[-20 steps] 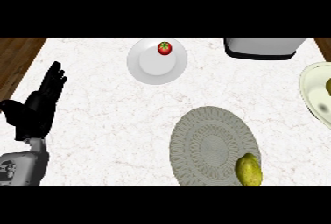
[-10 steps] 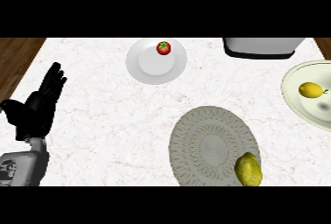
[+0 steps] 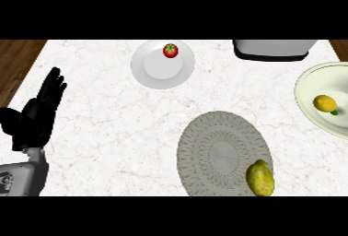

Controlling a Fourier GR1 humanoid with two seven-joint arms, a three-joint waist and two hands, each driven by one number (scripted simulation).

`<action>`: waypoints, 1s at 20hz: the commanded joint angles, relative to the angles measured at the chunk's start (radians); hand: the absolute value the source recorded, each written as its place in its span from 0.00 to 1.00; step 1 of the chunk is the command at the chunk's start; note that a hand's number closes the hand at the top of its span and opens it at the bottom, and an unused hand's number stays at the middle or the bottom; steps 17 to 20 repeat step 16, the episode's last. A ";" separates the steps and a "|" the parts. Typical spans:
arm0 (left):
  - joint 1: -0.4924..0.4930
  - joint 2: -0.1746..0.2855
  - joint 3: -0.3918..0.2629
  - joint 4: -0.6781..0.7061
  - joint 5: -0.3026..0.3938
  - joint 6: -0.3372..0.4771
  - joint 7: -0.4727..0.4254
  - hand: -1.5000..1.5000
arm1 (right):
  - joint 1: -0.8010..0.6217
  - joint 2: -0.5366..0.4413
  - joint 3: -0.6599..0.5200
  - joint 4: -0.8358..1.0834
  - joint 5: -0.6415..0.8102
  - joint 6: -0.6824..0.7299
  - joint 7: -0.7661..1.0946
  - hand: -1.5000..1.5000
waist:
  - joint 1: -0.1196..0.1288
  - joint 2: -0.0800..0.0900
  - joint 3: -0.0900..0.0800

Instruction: Pick the lemon from the placemat and place it in the bowl

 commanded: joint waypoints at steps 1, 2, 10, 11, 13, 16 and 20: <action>0.022 -0.015 0.003 -0.010 -0.009 0.021 -0.017 0.50 | 0.103 -0.058 -0.034 0.029 -0.033 0.117 -0.059 0.00 | -0.006 0.003 0.003; 0.027 0.017 0.025 -0.011 0.021 -0.018 -0.019 0.50 | 0.085 -0.102 -0.051 0.040 -0.050 0.160 -0.012 0.00 | 0.000 0.003 0.003; 0.035 0.002 0.010 -0.003 0.012 -0.016 -0.013 0.50 | 0.149 -0.180 -0.087 0.033 -0.097 0.350 0.027 0.00 | -0.022 -0.001 0.006; 0.029 0.001 0.019 -0.018 0.013 -0.004 -0.017 0.50 | 0.164 -0.142 -0.092 0.024 -0.103 0.313 0.006 0.00 | -0.012 -0.001 0.008; 0.039 0.002 0.022 -0.012 0.014 -0.004 -0.015 0.50 | 0.188 -0.171 -0.106 0.015 -0.121 0.384 0.003 0.00 | -0.032 -0.006 0.008; 0.048 -0.001 0.019 -0.004 0.014 -0.014 -0.041 0.50 | 0.180 -0.155 -0.132 -0.002 -0.152 0.365 0.024 0.00 | -0.017 -0.001 0.008; 0.048 -0.001 0.019 -0.004 0.014 -0.014 -0.041 0.50 | 0.180 -0.155 -0.132 -0.002 -0.152 0.365 0.024 0.00 | -0.017 -0.001 0.008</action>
